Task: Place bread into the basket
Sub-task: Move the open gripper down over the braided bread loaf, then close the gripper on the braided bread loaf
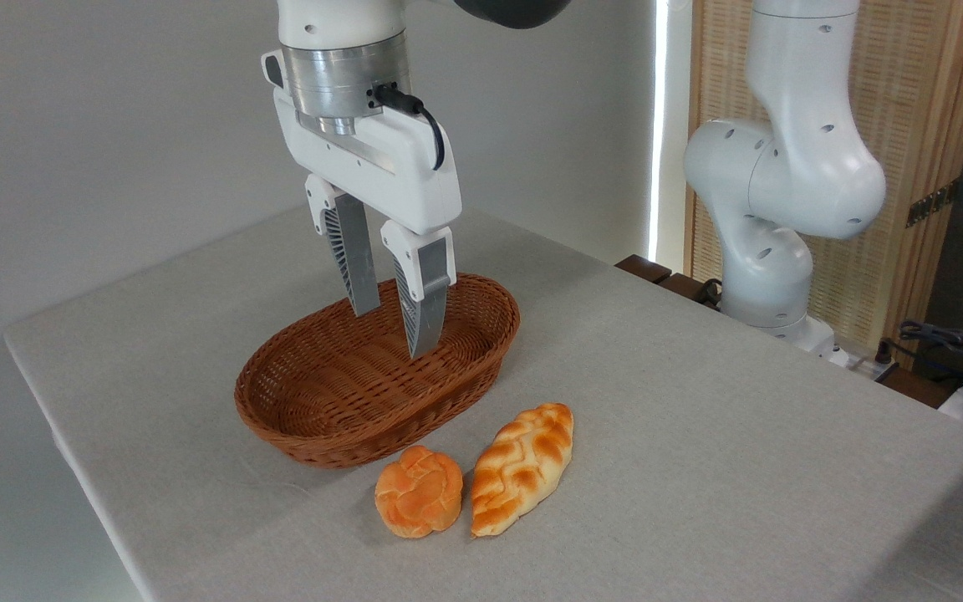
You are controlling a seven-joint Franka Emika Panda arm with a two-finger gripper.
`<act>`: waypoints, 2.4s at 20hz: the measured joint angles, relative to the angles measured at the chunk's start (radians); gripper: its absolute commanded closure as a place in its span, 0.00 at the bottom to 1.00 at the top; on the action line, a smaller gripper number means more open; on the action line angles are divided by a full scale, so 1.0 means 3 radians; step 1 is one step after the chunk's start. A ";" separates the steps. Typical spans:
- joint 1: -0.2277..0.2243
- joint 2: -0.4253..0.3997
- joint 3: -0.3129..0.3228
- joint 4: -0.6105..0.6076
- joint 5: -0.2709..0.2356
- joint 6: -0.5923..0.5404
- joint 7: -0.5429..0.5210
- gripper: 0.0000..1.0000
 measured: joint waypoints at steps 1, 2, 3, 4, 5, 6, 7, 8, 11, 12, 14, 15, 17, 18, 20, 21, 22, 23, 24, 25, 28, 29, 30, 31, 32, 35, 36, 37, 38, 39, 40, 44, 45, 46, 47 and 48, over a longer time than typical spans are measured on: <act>0.0000 0.0000 0.0000 0.0000 0.0000 -0.0003 0.0000 0.00; 0.0000 0.0000 0.0001 0.0000 0.0000 -0.0005 0.0000 0.00; 0.0001 0.0000 0.0003 0.0000 0.0000 -0.0007 0.0000 0.00; 0.0001 0.0000 0.0008 0.0000 0.0000 -0.0011 0.0000 0.00; 0.0002 -0.0001 0.0014 0.0000 0.0000 -0.0022 0.0000 0.00; 0.0002 -0.0001 0.0019 0.0000 0.0000 -0.0041 0.0000 0.00; 0.0003 -0.0001 0.0022 0.0000 0.0000 -0.0067 0.0001 0.00; 0.0005 -0.0001 0.0024 0.0000 0.0000 -0.0082 0.0002 0.00; 0.0007 0.0003 0.0024 0.0000 0.0000 -0.0105 0.0004 0.00; 0.0007 0.0007 0.0024 -0.0001 0.0000 -0.0120 0.0006 0.00; 0.0007 0.0021 0.0024 -0.0001 0.0000 -0.0142 0.0024 0.00; 0.0008 0.0031 0.0024 -0.0002 0.0000 -0.0144 0.0046 0.00; 0.0009 0.0051 0.0024 -0.0003 0.0000 -0.0145 0.0091 0.00; 0.0012 0.0059 0.0026 -0.0005 0.0000 -0.0145 0.0118 0.00; 0.0028 0.0064 0.0027 -0.0032 0.0000 -0.0145 0.0160 0.00; 0.0035 0.0063 0.0027 -0.0060 0.0000 -0.0145 0.0185 0.00; 0.0040 0.0061 0.0028 -0.0104 0.0000 -0.0146 0.0195 0.00; 0.0043 0.0058 0.0029 -0.0159 0.0000 -0.0146 0.0198 0.00; 0.0046 0.0057 0.0030 -0.0218 0.0000 -0.0139 0.0199 0.00; 0.0048 0.0057 0.0032 -0.0284 0.0001 -0.0111 0.0199 0.00; 0.0053 0.0054 0.0077 -0.0624 0.0003 0.0233 0.0223 0.00; 0.0055 0.0055 0.0093 -0.0770 0.0003 0.0390 0.0258 0.00; 0.0055 0.0056 0.0110 -0.0893 0.0017 0.0509 0.0290 0.00; 0.0057 0.0056 0.0139 -0.1004 0.0059 0.0605 0.0325 0.00; 0.0059 0.0056 0.0183 -0.1099 0.0100 0.0673 0.0373 0.00; 0.0066 0.0054 0.0271 -0.1190 0.0124 0.0721 0.0506 0.00; 0.0067 0.0054 0.0298 -0.1194 0.0135 0.0721 0.0548 0.00; 0.0068 0.0054 0.0319 -0.1197 0.0159 0.0721 0.0585 0.00; 0.0068 0.0054 0.0330 -0.1202 0.0189 0.0721 0.0602 0.00; 0.0068 0.0054 0.0332 -0.1207 0.0206 0.0721 0.0609 0.00; 0.0067 0.0054 0.0332 -0.1211 0.0229 0.0721 0.0621 0.00; 0.0067 0.0054 0.0335 -0.1234 0.0329 0.0718 0.0796 0.51; 0.0067 0.0054 0.0342 -0.1238 0.0330 0.0718 0.0832 0.61; 0.0068 0.0054 0.0351 -0.1243 0.0330 0.0717 0.0865 0.67; 0.0068 0.0054 0.0360 -0.1245 0.0330 0.0717 0.0893 0.67; 0.0068 0.0054 0.0368 -0.1247 0.0330 0.0717 0.0915 0.66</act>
